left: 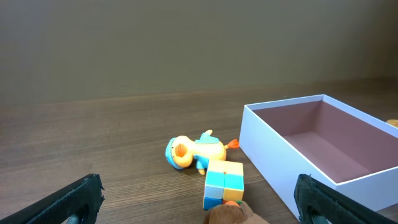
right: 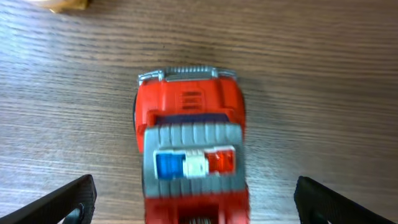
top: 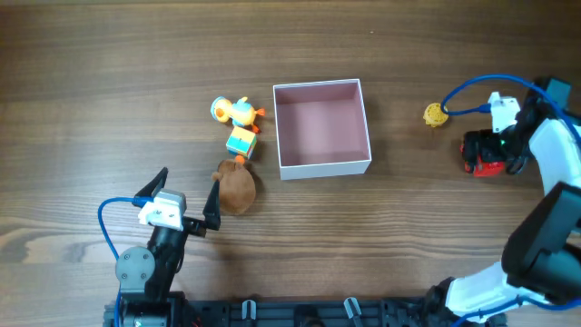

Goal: Pack container
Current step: 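Lower the right gripper and close it on the red truck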

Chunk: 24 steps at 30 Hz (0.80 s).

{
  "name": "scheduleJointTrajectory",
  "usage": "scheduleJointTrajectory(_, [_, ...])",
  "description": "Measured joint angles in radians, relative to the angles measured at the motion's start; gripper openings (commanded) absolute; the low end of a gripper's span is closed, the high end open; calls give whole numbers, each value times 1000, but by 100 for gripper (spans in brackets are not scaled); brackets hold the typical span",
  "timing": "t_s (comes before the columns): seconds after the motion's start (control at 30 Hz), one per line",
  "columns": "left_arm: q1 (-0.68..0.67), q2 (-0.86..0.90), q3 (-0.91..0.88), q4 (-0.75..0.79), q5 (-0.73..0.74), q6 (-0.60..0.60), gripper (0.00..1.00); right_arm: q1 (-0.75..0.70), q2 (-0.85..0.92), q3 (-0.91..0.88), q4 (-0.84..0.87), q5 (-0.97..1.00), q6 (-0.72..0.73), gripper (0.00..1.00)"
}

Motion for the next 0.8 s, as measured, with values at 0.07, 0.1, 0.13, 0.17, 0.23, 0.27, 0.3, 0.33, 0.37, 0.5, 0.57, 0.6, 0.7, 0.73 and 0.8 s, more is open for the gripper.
scheduleJointTrajectory(0.07, [0,0,0,0,0,0,100,0,10,-1,8,0,0,100])
scheduleJointTrajectory(0.1, [0,0,0,0,0,0,100,-1,10,-1,15,-3,0,100])
scheduleJointTrajectory(0.13, [0,0,0,0,0,0,100,-2,10,-1,21,-4,0,100])
scheduleJointTrajectory(0.17, [0,0,0,0,0,0,100,-4,10,-1,23,-5,0,100])
scheduleJointTrajectory(0.23, [0,0,0,0,0,0,100,-7,10,-1,31,-14,0,97])
scheduleJointTrajectory(0.27, [0,0,0,0,0,0,100,-8,10,-1,34,-15,0,95])
scheduleJointTrajectory(0.3, [0,0,0,0,0,0,100,-8,10,-1,35,-16,0,94])
scheduleJointTrajectory(0.33, [0,0,0,0,0,0,100,-8,10,-1,38,-18,0,93])
scheduleJointTrajectory(0.37, [0,0,0,0,0,0,100,-8,10,-1,38,-19,0,93])
scheduleJointTrajectory(0.5, [0,0,0,0,0,0,100,-8,10,-1,36,-19,0,91])
scheduleJointTrajectory(0.57, [0,0,0,0,0,0,100,-8,10,-1,37,-19,0,90])
scheduleJointTrajectory(0.6, [0,0,0,0,0,0,100,-8,10,-1,37,-19,0,92])
scheduleJointTrajectory(0.7, [0,0,0,0,0,0,100,-17,10,-1,34,-19,2,92])
scheduleJointTrajectory(0.73, [0,0,0,0,0,0,100,-24,10,-1,32,-22,4,90])
scheduleJointTrajectory(0.8, [0,0,0,0,0,0,100,-44,10,-1,33,-23,12,84])
